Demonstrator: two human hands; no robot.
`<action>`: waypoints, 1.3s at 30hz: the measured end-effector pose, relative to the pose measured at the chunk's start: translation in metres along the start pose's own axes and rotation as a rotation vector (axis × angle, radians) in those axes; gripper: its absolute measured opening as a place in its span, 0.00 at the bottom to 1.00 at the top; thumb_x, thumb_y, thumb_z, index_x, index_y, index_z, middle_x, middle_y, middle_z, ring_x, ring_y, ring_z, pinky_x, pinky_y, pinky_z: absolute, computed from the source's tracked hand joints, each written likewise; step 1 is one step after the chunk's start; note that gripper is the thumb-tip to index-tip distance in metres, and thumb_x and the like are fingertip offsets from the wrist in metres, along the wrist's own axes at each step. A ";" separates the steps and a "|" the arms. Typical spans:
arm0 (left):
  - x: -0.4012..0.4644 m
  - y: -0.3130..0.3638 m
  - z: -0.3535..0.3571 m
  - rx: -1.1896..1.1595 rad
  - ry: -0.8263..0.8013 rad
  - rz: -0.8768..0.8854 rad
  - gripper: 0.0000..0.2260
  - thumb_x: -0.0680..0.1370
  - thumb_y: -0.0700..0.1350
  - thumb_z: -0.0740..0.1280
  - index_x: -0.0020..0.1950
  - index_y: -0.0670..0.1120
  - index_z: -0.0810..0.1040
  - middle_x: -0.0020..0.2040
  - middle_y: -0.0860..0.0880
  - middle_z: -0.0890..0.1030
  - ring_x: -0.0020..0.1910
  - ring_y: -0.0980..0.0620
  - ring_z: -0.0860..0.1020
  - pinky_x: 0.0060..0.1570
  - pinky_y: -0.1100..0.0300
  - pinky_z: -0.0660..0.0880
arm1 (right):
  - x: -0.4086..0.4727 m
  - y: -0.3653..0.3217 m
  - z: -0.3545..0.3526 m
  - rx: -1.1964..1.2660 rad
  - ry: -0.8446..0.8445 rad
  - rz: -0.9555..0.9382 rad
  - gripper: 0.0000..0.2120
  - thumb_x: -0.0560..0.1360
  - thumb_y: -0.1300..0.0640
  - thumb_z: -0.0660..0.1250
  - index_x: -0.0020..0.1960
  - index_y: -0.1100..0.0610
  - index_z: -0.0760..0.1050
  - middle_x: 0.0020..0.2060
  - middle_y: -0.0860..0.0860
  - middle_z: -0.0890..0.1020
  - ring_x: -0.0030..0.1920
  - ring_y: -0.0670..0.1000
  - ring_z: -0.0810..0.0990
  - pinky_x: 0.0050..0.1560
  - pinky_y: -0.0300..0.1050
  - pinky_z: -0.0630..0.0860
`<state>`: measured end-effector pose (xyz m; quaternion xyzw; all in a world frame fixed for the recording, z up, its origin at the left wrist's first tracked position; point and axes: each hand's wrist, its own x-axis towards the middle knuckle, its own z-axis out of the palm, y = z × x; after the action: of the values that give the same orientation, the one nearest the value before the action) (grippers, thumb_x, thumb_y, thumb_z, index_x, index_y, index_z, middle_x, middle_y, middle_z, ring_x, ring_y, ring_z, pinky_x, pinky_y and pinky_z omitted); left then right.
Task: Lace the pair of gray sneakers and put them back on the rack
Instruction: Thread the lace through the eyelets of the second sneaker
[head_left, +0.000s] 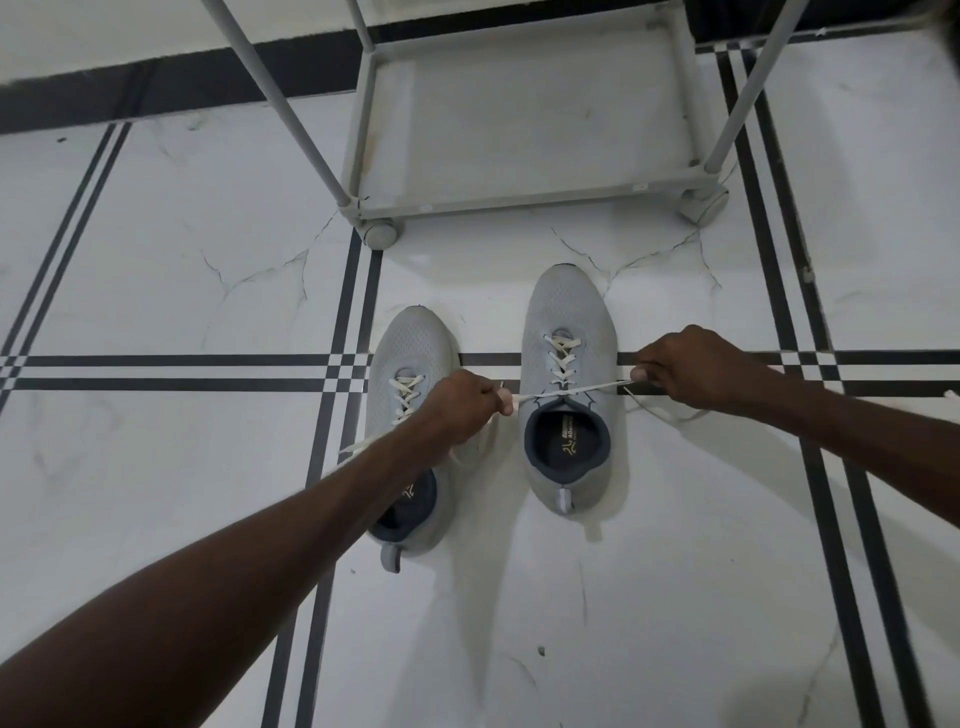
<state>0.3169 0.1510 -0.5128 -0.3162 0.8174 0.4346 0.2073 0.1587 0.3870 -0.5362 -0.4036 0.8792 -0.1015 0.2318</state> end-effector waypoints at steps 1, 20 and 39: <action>0.001 0.001 -0.002 0.004 0.008 -0.005 0.10 0.78 0.43 0.65 0.38 0.47 0.83 0.27 0.51 0.74 0.22 0.56 0.66 0.24 0.66 0.63 | 0.000 -0.001 -0.001 0.009 0.002 0.005 0.22 0.80 0.52 0.62 0.27 0.46 0.64 0.27 0.46 0.73 0.32 0.52 0.73 0.35 0.44 0.64; 0.012 0.045 -0.020 -0.696 -0.200 0.113 0.12 0.78 0.45 0.70 0.56 0.37 0.82 0.38 0.46 0.78 0.41 0.48 0.83 0.45 0.58 0.80 | -0.002 -0.066 -0.038 1.048 -0.082 0.067 0.11 0.82 0.61 0.55 0.49 0.59 0.76 0.40 0.56 0.81 0.28 0.49 0.69 0.31 0.43 0.66; 0.037 0.038 0.003 -0.829 -0.353 0.065 0.04 0.79 0.36 0.67 0.47 0.38 0.81 0.37 0.46 0.83 0.35 0.55 0.81 0.40 0.65 0.81 | 0.009 -0.088 -0.018 0.733 0.097 -0.011 0.11 0.80 0.64 0.57 0.57 0.50 0.69 0.33 0.59 0.82 0.24 0.53 0.80 0.24 0.42 0.76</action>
<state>0.2643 0.1568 -0.5156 -0.2676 0.5360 0.7789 0.1856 0.2031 0.3228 -0.4915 -0.2930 0.7923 -0.4301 0.3184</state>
